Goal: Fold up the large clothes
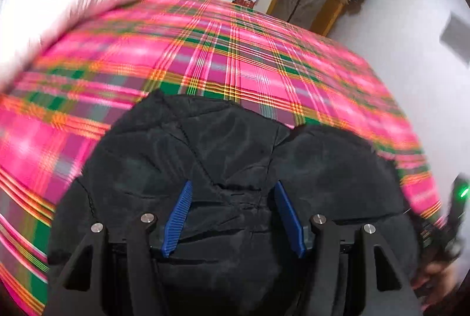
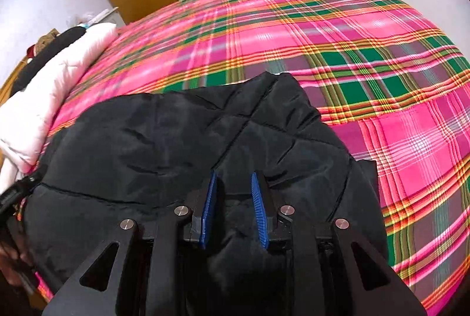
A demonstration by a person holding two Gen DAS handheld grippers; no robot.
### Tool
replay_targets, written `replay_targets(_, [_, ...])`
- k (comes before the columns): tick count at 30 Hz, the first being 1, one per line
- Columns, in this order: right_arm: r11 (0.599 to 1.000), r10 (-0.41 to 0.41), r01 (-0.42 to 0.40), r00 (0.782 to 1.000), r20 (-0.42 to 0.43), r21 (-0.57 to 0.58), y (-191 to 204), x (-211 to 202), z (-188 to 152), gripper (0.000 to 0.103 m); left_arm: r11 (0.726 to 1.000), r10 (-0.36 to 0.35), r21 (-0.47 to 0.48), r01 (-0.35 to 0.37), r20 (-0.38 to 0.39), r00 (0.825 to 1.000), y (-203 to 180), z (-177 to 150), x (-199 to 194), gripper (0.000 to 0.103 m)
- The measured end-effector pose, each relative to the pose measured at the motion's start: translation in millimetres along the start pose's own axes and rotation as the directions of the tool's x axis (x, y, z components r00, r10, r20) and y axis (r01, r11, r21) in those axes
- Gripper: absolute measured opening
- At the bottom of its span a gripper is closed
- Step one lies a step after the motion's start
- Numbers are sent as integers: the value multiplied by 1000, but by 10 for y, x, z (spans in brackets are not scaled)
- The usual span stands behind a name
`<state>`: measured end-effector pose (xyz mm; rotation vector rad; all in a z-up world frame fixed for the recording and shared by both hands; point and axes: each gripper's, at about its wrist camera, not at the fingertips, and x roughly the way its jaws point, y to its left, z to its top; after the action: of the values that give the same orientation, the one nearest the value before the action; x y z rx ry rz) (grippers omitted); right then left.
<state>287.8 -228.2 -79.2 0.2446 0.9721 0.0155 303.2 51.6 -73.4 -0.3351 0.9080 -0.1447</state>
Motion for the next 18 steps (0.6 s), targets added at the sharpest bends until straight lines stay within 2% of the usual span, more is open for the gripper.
replay_targets(3, [1000,-11,11,1000,-7,-13,-11,54,27,24,992,-83,-95,83,3,997,119,21,-24,60])
replay_targets(5, [1000,-5,5,1000,-16,-19,-22,49,42,24,989,-104,-106,102,-6,995,142,21,-16,61])
replay_targets(12, [999,20,-22,999,-36,-46,-16,5,37,24,999,-16,48,18,-29,999,-72,-31,50,61])
replay_targets(18, [998,33,-35,999,-37,-51,-18,35,37,24,995,-9,96,12,-35,999,-105,-53,75,61])
